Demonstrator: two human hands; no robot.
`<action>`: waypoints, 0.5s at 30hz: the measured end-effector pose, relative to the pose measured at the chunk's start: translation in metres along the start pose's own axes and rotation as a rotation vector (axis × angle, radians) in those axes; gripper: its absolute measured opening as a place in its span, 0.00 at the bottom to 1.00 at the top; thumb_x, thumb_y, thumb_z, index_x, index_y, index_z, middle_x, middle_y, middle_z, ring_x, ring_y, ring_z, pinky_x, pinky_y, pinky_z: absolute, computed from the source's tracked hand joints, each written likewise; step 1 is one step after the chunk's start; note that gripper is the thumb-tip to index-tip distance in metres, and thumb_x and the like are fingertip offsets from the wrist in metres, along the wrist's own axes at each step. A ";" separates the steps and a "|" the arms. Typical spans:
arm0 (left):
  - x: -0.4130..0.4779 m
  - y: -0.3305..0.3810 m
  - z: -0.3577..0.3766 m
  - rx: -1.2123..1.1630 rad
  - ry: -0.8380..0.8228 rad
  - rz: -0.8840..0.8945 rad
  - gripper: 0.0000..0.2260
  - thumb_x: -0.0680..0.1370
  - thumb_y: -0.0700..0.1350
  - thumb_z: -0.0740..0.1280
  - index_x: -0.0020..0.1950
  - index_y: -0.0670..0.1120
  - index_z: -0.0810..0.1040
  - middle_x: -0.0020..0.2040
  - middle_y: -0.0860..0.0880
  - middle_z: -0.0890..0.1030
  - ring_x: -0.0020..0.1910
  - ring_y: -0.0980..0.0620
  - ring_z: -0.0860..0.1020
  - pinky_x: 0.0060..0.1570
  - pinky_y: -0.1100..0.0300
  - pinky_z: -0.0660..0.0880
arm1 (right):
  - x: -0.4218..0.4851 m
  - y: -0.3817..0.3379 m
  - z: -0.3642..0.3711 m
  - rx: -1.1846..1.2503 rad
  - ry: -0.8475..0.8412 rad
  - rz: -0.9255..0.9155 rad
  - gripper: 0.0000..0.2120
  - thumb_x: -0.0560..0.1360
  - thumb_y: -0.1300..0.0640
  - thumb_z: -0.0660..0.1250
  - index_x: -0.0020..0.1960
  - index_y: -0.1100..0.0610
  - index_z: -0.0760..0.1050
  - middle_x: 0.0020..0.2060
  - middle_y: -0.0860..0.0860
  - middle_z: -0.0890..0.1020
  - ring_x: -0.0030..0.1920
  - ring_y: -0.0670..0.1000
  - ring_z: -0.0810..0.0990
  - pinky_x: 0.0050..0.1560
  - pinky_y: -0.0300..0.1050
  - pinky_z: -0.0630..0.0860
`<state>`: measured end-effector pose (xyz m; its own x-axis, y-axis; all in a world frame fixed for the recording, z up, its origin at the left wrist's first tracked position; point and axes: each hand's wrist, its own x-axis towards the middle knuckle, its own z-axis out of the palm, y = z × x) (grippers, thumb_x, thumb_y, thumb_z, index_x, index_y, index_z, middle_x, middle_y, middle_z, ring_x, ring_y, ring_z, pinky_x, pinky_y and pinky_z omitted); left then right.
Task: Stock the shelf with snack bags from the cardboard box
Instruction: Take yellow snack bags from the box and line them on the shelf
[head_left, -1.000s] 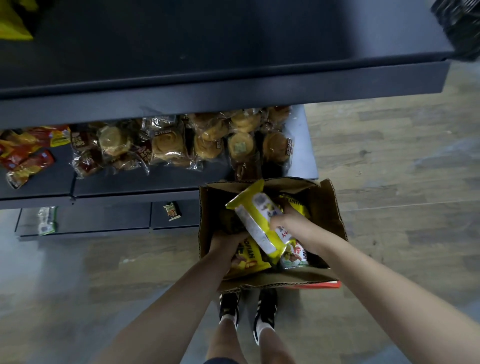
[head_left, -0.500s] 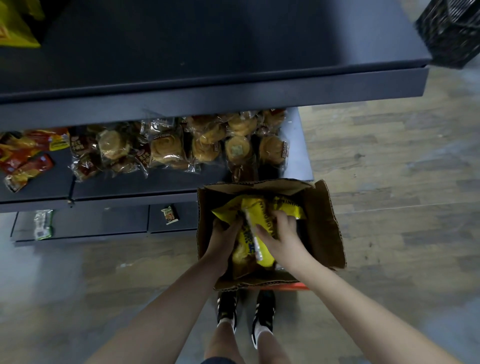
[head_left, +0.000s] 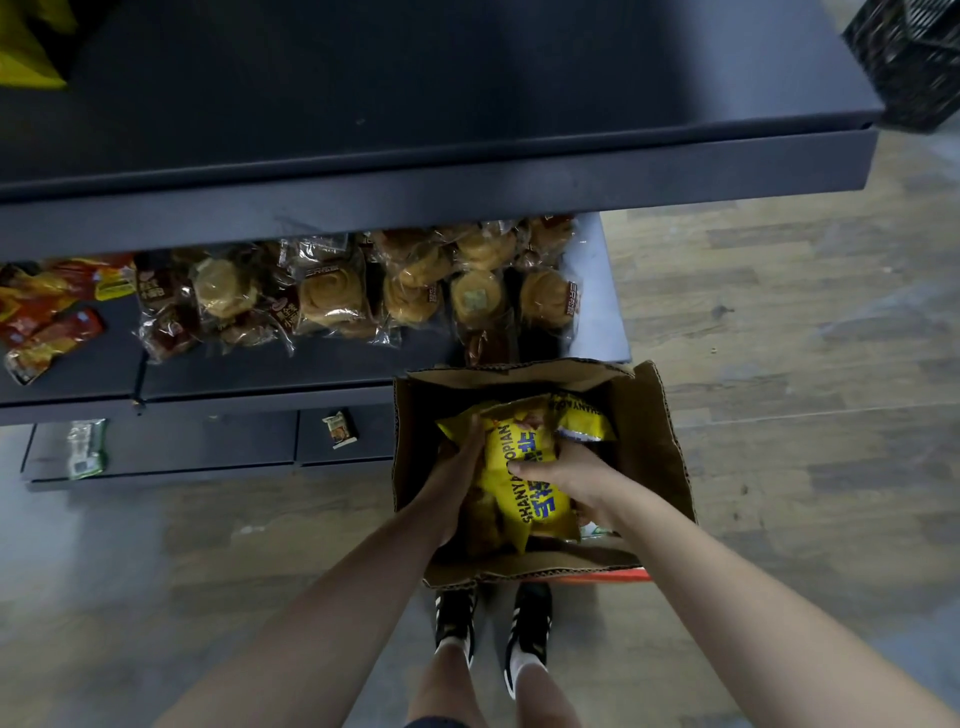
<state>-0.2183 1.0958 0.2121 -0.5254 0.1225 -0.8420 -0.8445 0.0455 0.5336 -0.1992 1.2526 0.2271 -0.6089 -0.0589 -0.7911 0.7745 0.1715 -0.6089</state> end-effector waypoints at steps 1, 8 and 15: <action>-0.001 0.002 0.001 0.031 -0.010 0.040 0.48 0.54 0.77 0.67 0.69 0.55 0.67 0.64 0.50 0.77 0.62 0.46 0.76 0.63 0.42 0.71 | 0.003 0.001 0.001 -0.013 0.018 -0.023 0.22 0.70 0.53 0.75 0.61 0.53 0.72 0.54 0.47 0.79 0.58 0.49 0.77 0.61 0.43 0.72; 0.006 0.020 0.005 0.130 0.208 0.058 0.22 0.76 0.61 0.62 0.63 0.48 0.74 0.58 0.45 0.78 0.55 0.44 0.77 0.55 0.50 0.75 | -0.001 -0.006 0.001 -0.180 -0.178 0.002 0.42 0.65 0.44 0.78 0.72 0.54 0.62 0.67 0.45 0.70 0.69 0.49 0.68 0.69 0.45 0.65; 0.013 0.024 0.002 0.225 0.277 -0.014 0.22 0.82 0.54 0.55 0.68 0.41 0.71 0.65 0.39 0.74 0.63 0.40 0.73 0.63 0.49 0.70 | -0.006 -0.023 -0.014 -0.511 -0.101 -0.031 0.42 0.71 0.55 0.74 0.77 0.60 0.55 0.72 0.51 0.66 0.71 0.52 0.66 0.69 0.39 0.62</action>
<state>-0.2453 1.1008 0.2138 -0.5479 -0.1516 -0.8227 -0.8242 0.2665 0.4998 -0.2161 1.2624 0.2464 -0.5914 -0.1618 -0.7900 0.5580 0.6251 -0.5457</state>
